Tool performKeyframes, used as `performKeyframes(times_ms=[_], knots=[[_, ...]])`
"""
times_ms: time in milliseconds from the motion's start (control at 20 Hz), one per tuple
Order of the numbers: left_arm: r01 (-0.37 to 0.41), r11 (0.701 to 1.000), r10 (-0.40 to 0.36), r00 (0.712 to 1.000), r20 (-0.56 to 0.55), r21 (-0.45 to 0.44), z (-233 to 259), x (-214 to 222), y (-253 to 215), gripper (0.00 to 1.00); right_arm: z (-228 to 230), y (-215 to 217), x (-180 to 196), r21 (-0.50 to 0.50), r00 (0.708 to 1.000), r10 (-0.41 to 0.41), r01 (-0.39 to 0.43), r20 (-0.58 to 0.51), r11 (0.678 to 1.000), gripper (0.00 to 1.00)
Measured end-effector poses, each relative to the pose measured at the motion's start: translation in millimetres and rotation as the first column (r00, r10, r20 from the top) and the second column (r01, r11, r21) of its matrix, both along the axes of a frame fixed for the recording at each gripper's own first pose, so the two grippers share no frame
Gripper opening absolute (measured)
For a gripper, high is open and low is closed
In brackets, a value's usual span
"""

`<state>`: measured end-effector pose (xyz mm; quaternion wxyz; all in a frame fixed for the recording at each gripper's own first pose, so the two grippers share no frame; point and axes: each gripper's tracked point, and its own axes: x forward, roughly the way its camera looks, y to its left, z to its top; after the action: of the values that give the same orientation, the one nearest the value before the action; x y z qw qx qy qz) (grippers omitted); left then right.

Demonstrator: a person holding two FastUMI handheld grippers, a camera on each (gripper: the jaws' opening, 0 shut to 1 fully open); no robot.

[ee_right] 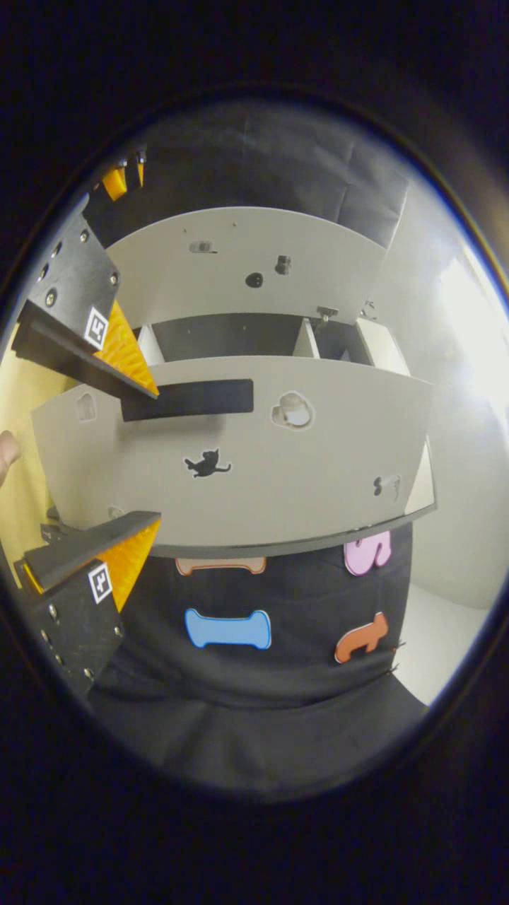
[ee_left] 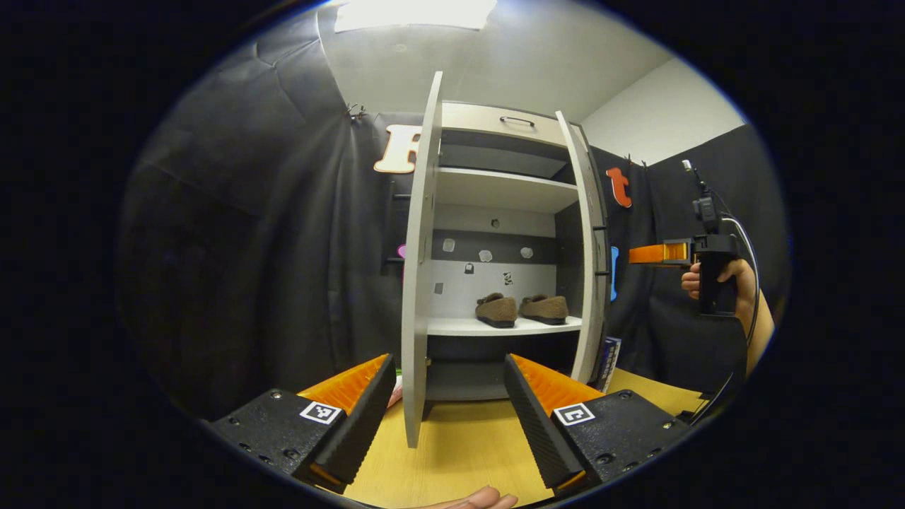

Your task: Grab one shoe with the right hand and put it into the shoe cabinet, grab the other shoe with the left hand and put it into the shoe cabinet; then close the right door with the right hand and the left door with the left hand.

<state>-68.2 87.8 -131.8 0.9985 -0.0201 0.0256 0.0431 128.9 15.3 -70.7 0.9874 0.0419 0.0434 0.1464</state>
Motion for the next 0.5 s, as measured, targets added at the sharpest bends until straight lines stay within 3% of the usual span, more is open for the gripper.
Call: performKeyframes(times_ms=[100,300,500], knots=[[-0.022,1.000,0.022,1.000,-0.003,0.006,0,0,12,0.93,-3,8,-11,0.019,1.000,0.026,-0.025,-0.008,0.999,0.94],[-0.077,0.996,0.077,0.997,0.012,0.033,2,1,45,0.93,-7,-3,-26,-0.023,1.000,-0.007,0.008,0.014,1.000,0.95],[-0.169,0.986,0.169,0.986,0.007,-0.003,3,5,100,0.93,-13,-9,-48,0.031,1.000,-0.006,0.005,0.020,0.999,0.94]])
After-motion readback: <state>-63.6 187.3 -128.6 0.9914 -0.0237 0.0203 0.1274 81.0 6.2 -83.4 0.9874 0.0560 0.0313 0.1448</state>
